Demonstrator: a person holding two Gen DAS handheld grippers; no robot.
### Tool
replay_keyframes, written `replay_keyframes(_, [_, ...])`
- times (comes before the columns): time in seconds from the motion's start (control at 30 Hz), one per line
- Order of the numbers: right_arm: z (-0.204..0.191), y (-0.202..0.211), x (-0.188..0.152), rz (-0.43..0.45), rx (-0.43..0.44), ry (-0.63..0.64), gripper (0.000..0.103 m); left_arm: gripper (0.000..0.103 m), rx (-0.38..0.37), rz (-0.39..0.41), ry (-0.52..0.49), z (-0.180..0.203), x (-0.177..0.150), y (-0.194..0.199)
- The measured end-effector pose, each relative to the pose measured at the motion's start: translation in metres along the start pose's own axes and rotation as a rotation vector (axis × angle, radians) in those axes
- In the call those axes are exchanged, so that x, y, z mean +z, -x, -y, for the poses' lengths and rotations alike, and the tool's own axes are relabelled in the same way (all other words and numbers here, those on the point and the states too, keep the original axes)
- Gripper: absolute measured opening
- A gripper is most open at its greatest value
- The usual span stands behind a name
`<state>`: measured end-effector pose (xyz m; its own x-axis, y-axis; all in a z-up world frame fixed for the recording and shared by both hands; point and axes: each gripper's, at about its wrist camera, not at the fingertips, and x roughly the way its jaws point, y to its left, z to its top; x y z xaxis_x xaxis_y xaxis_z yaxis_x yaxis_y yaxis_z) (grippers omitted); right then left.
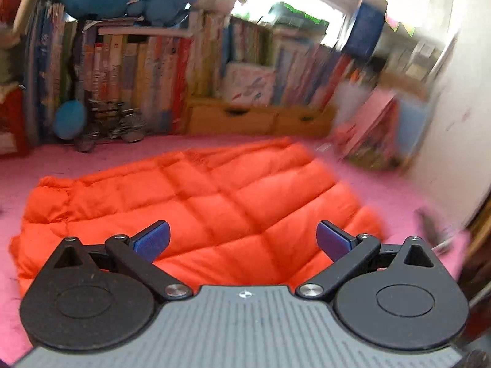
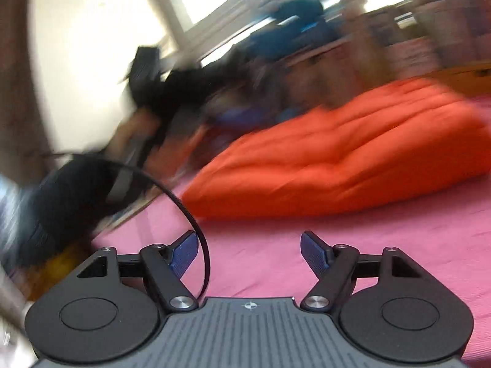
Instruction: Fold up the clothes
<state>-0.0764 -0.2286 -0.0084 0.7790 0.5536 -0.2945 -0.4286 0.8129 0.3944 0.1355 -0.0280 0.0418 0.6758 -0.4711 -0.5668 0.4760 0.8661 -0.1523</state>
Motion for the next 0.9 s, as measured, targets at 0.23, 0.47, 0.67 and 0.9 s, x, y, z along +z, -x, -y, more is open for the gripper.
replay_keyframes(0.23, [-0.04, -0.055, 0.025, 0.138, -0.313, 0.348, 0.066, 0.096, 0.128, -0.023, -0.022, -0.005, -0.012, 0.007])
replay_keyframes(0.47, [0.005, 0.0, 0.022, 0.035, 0.236, 0.292, 0.08, 0.1, 0.308, 0.015, -0.123, -0.035, -0.016, 0.034])
replay_keyframes(0.67, [0.039, 0.069, 0.03, 0.099, 0.303, 0.153, 0.1, 0.1, 0.275, -0.007, -0.04, -0.064, -0.019, 0.047])
replay_keyframes(0.9, [0.02, -0.051, 0.058, 0.073, -0.169, 0.082, 0.058, 0.092, 0.082, -0.031, 0.09, -0.034, -0.016, 0.044])
